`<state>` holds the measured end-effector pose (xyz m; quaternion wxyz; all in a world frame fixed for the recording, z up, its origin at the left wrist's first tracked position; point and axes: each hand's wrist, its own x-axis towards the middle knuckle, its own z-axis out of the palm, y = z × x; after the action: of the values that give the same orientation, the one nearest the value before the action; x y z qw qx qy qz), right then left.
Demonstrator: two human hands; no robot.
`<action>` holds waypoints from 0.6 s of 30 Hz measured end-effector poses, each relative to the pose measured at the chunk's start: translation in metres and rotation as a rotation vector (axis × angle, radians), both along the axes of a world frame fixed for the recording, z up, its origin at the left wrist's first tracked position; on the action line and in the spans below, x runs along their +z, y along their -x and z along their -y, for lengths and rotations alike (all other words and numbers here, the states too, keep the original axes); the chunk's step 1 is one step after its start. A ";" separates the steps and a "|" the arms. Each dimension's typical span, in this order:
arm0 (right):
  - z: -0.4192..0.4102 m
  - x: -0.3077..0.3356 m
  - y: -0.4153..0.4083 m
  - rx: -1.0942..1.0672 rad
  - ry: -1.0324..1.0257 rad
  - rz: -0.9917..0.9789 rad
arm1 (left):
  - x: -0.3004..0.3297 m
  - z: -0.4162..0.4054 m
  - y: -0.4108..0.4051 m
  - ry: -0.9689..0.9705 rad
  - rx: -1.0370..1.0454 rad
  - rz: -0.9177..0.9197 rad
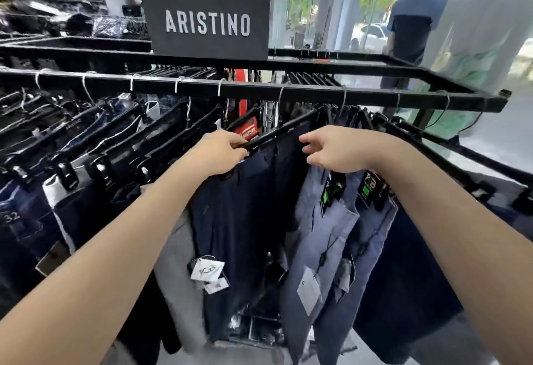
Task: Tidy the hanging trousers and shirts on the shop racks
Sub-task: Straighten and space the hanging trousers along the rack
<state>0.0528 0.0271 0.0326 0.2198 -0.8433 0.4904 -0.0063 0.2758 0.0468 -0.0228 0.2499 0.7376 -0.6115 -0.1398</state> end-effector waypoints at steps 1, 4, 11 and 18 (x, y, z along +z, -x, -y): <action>0.000 0.000 0.001 0.009 0.010 -0.040 | -0.001 0.000 -0.001 -0.011 0.014 0.006; 0.004 -0.002 0.007 0.018 0.033 -0.091 | -0.001 0.002 -0.005 -0.049 0.024 -0.013; 0.014 -0.016 0.017 0.119 0.108 -0.107 | -0.004 0.005 0.005 -0.034 0.106 0.007; 0.020 -0.016 0.023 0.157 0.074 -0.066 | 0.001 -0.003 0.018 -0.120 0.172 0.076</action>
<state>0.0300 0.0073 0.0164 0.1717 -0.8865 0.4291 0.0207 0.2573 0.0495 -0.0220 0.1930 0.8057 -0.5457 -0.1260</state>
